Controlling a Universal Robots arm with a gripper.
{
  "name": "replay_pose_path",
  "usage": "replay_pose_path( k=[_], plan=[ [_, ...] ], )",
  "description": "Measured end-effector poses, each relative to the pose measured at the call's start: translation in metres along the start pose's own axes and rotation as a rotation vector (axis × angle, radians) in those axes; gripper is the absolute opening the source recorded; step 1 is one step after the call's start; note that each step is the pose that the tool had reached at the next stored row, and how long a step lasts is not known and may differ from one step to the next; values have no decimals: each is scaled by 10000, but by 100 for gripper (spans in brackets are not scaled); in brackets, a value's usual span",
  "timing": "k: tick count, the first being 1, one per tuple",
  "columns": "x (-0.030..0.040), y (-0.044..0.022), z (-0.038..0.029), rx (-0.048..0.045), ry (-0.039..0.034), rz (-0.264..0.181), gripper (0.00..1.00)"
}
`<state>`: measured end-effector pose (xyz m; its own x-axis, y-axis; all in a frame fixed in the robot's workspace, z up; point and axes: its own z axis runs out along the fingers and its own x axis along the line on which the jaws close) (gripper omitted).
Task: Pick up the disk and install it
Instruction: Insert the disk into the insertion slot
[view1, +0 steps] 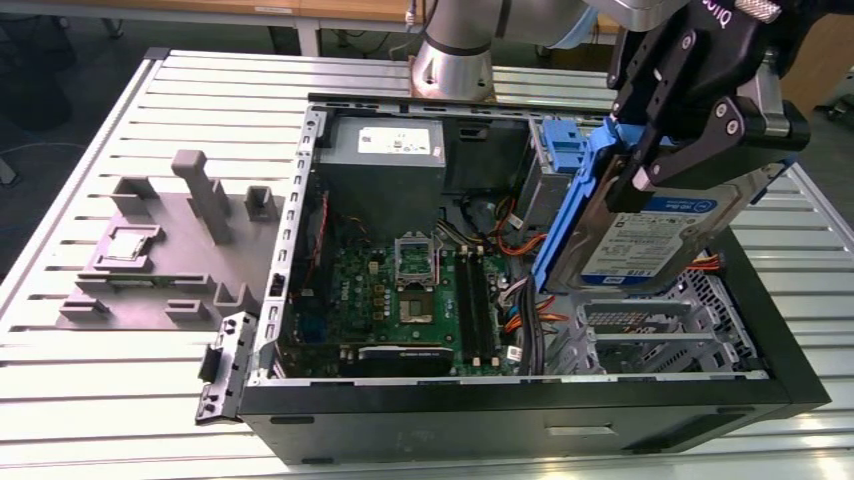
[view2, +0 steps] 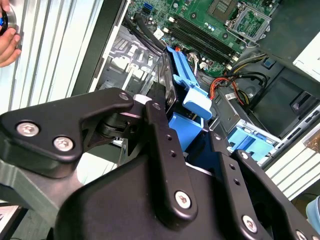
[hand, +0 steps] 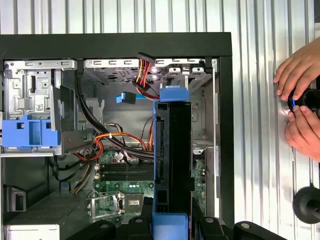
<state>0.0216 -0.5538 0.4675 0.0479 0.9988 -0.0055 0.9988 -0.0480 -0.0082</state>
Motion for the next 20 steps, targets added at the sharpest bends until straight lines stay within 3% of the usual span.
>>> replay_pose_path(
  k=[5,12,20],
  plan=[
    [1,29,0,0,1,0,37],
    [4,169,10,0,0,-1,37],
    [-66,270,49,0,2,-1,37]
  ],
)
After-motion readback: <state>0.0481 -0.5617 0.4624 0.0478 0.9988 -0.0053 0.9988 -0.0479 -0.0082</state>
